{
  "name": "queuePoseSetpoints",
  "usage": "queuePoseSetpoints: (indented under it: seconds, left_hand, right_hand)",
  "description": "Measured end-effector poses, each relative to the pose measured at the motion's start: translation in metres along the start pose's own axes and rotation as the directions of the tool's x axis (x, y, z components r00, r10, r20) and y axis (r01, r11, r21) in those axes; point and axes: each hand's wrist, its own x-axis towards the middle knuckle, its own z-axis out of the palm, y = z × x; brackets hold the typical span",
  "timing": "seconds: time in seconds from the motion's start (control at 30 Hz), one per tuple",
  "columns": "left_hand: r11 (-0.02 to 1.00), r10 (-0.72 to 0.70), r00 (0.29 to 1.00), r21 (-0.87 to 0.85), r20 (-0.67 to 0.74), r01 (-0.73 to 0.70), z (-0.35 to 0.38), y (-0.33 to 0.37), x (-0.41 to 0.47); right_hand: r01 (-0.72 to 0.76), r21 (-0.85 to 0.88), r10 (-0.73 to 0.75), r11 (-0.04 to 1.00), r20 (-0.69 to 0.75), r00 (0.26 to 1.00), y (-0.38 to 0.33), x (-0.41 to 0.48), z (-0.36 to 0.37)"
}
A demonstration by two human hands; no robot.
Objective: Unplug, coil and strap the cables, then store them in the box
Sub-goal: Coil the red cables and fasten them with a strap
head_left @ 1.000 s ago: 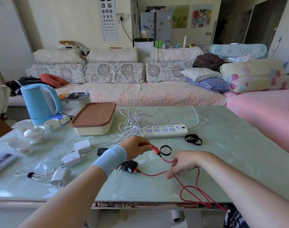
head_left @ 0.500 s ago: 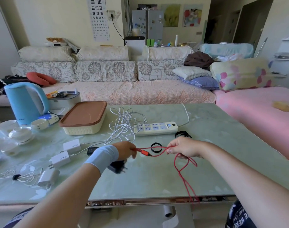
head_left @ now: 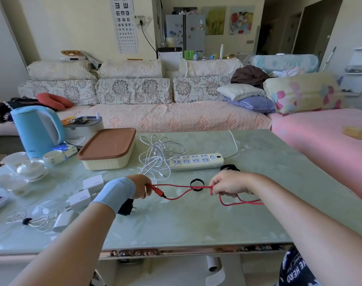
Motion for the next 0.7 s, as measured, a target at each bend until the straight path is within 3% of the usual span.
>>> queuePoseSetpoints:
  seconds: [0.07, 0.23, 0.33, 0.4, 0.53, 0.7]
  left_hand:
    - [0.999, 0.002, 1.000, -0.038, -0.013, -0.002, 0.000, 0.003, -0.005]
    - [0.940, -0.012, 0.998, -0.342, -0.065, -0.011, -0.016, 0.015, -0.019]
    - [0.846, -0.075, 0.993, -0.532, -0.095, 0.014, -0.032, 0.006, -0.029]
    - [0.751, -0.108, 0.970, -0.657, -0.219, -0.065, -0.044, -0.007, -0.035]
    - [0.841, -0.248, 0.876, -0.541, -0.414, -0.017, -0.047, -0.030, -0.038]
    - [0.930, -0.306, 0.886, -0.310, -0.349, 0.199, -0.041, -0.046, -0.037]
  right_hand:
    - [0.051, 0.040, -0.050, 0.998, -0.030, 0.998, -0.009, -0.001, 0.003]
    - [0.068, 0.078, -0.060, 0.995, -0.098, 0.993, -0.024, -0.002, 0.002]
    - [0.046, -0.009, -0.046, 0.999, -0.104, 0.994, -0.024, -0.003, 0.002]
    - [-0.014, 0.029, 0.016, 0.999, -0.071, 0.997, -0.021, -0.004, 0.004]
    - [-0.139, 0.100, 0.145, 0.985, -0.052, 0.988, -0.016, -0.009, -0.003]
    - [-0.180, 0.206, 0.246, 0.962, -0.367, 0.897, -0.007, -0.015, -0.024]
